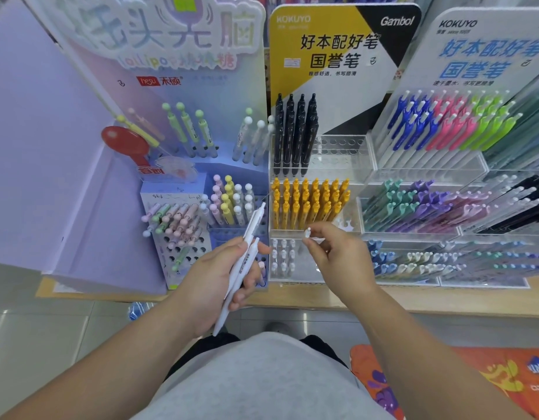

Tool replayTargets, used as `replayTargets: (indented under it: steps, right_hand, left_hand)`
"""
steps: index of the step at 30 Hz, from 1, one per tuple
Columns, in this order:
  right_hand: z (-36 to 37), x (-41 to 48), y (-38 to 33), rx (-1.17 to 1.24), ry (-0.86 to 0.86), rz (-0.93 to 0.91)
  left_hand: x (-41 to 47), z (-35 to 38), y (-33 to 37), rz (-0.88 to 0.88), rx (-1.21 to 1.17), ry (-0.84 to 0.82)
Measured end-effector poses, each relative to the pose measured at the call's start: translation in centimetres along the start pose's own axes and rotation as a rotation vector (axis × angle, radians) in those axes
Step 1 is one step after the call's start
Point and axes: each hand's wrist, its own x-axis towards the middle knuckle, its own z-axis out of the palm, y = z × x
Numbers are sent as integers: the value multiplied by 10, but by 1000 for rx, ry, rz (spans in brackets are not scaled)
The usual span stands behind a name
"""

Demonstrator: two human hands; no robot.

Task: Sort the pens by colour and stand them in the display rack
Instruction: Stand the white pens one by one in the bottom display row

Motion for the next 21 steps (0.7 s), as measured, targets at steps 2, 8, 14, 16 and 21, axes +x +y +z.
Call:
replayTargets:
  steps: [2,8,14,16,21]
  right_hand:
    - [1,0,1,-2,5,-19]
    - [8,-2,7,-70,16,-82]
    - [22,-7,18,-126,-54,-68]
    - [25,-6,19,-127,-72,-52]
    - [26,-5,17,-120,-107,-4]
  left_hand:
    - [-1,1,1,14,25,6]
    - [-4,2,3,40,110,-4]
    - [-8,5,4,49,150,0]
    - [-8,4,3,44,135,-1]
    - [-8,1,2,26,64,-15]
